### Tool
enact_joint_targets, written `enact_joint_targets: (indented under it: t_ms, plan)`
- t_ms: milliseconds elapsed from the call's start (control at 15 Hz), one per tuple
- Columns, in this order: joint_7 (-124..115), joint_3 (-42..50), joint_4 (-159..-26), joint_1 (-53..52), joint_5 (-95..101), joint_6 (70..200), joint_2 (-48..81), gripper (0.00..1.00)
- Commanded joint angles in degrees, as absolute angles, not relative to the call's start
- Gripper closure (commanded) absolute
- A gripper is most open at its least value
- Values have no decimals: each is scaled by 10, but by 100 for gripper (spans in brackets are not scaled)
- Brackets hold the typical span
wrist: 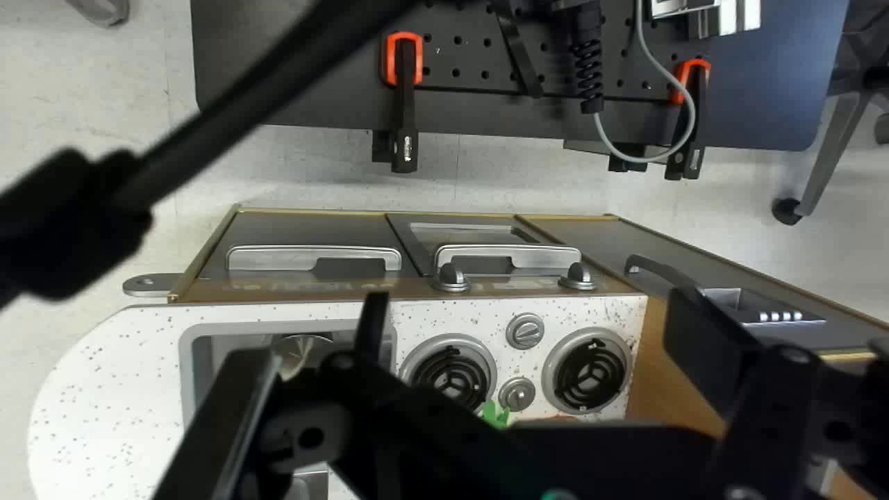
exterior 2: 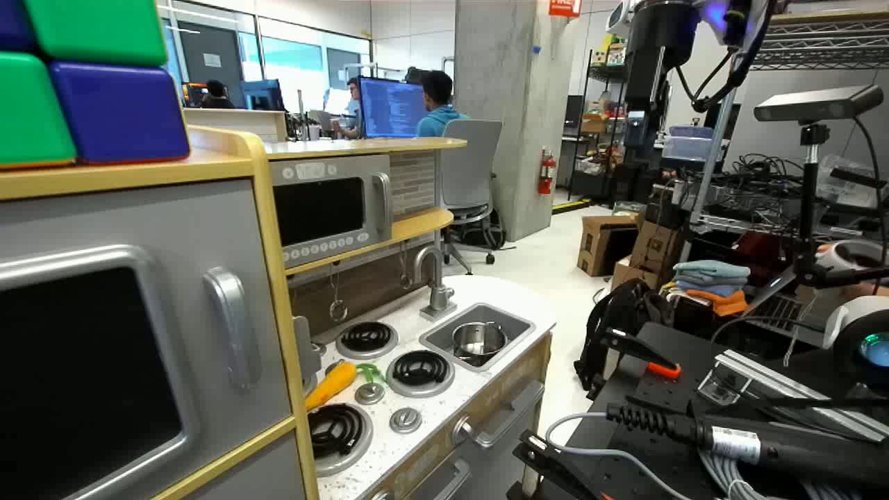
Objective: Put the carrot plush toy in the pot
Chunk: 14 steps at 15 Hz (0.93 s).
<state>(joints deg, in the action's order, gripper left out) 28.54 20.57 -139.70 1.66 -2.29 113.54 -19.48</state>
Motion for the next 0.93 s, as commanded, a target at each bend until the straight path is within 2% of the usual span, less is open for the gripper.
enact_joint_targets:
  t_ms: [0, 333, 867]
  plan:
    - [291, 187, -1396, 37, -30, 1134, -192, 0]
    - [266, 159, -1417, 34, -17, 1266, -135, 0]
    - [226, 121, -1386, 33, -29, 1352, -53, 0]
